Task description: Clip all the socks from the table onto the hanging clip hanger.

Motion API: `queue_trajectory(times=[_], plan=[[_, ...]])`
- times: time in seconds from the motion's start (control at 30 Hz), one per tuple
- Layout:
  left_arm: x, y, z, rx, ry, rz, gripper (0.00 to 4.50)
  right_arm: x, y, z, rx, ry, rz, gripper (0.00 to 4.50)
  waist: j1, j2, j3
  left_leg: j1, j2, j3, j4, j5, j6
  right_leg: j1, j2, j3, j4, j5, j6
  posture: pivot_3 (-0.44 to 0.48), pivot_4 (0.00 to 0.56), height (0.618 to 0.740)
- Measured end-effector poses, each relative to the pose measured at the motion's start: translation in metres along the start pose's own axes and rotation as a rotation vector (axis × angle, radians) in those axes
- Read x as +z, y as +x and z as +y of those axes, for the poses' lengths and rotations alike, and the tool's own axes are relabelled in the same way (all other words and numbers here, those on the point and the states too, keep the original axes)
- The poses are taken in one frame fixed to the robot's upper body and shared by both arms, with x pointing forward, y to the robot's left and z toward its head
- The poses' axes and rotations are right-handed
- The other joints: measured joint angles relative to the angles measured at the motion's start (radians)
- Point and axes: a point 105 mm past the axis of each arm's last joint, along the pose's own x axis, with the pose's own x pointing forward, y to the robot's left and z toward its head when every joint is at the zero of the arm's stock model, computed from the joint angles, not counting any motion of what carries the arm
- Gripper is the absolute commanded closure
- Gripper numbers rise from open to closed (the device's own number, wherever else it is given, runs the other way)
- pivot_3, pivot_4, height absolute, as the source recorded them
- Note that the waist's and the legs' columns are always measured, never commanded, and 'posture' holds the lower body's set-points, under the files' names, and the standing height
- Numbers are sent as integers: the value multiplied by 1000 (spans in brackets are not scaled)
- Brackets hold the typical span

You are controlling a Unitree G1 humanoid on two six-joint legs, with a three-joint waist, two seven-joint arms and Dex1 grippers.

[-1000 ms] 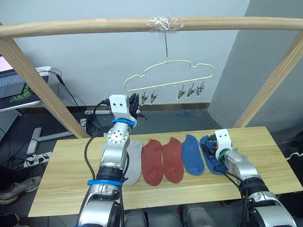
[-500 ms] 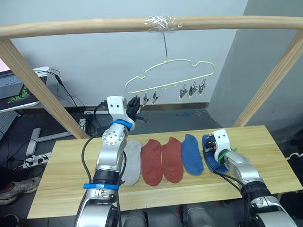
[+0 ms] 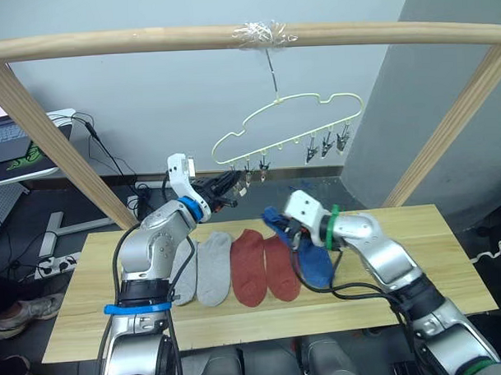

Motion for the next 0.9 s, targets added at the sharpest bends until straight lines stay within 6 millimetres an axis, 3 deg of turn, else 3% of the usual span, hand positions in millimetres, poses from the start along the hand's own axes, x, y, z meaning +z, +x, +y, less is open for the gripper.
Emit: queue_trajectory(times=[0.3, 0.6, 0.9], plan=[[-2, -3, -8, -63, 1, 46, 4500, 8, 25, 0, 34, -8, 16, 4475, 6, 0, 0, -1, 0, -1, 0, 0, 0, -1, -1, 0, 0, 0, 0, -7, 130, 737], [-4, -3, -11, -70, 12, 47, 4500, -3, 32, -2, 32, 43, 50, 4475, 6, 0, 0, -1, 0, -1, 0, 0, 0, -1, -1, 0, 0, 0, 0, -1, 131, 737], [-7, -5, -11, -65, 39, 40, 4500, 12, 35, -10, 0, 47, 5, 4475, 6, 0, 0, -1, 0, -1, 0, 0, 0, -1, -1, 0, 0, 0, 0, 0, 132, 737]])
